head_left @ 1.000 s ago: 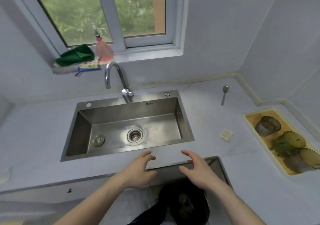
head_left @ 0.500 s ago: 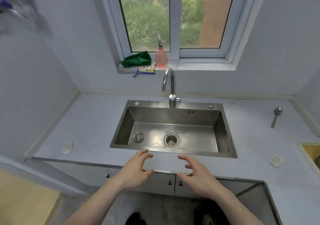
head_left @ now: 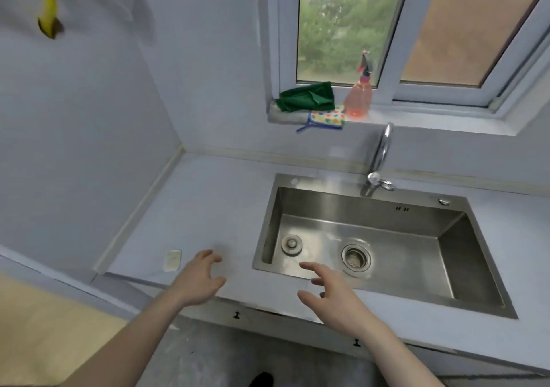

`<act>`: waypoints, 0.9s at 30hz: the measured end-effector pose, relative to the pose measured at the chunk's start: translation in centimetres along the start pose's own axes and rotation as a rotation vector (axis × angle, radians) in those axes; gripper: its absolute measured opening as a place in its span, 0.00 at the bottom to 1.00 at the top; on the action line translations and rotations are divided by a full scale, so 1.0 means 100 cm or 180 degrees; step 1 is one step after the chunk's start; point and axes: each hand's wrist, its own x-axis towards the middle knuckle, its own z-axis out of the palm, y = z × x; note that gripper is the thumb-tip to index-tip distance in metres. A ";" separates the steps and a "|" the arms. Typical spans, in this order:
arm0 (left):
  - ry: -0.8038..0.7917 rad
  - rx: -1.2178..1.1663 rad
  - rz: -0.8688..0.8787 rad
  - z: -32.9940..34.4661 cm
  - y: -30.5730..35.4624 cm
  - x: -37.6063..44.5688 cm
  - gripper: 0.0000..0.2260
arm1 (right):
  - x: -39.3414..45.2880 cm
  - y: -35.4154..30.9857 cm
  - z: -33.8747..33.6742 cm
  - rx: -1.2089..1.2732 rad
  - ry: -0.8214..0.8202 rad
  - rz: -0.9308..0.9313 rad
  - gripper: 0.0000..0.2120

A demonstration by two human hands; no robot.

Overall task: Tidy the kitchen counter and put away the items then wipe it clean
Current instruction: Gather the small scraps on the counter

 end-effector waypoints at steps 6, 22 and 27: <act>-0.0235 0.0256 -0.0542 -0.017 -0.096 0.044 0.28 | 0.027 -0.027 0.052 0.0120 0.0000 0.0100 0.26; -0.0419 -0.0079 -0.0722 0.015 -0.157 0.077 0.37 | 0.034 -0.046 0.095 0.0117 0.0191 0.0342 0.25; -0.0368 0.0132 -0.0437 0.011 -0.139 0.068 0.23 | 0.019 -0.038 0.094 0.0108 0.0384 0.0454 0.25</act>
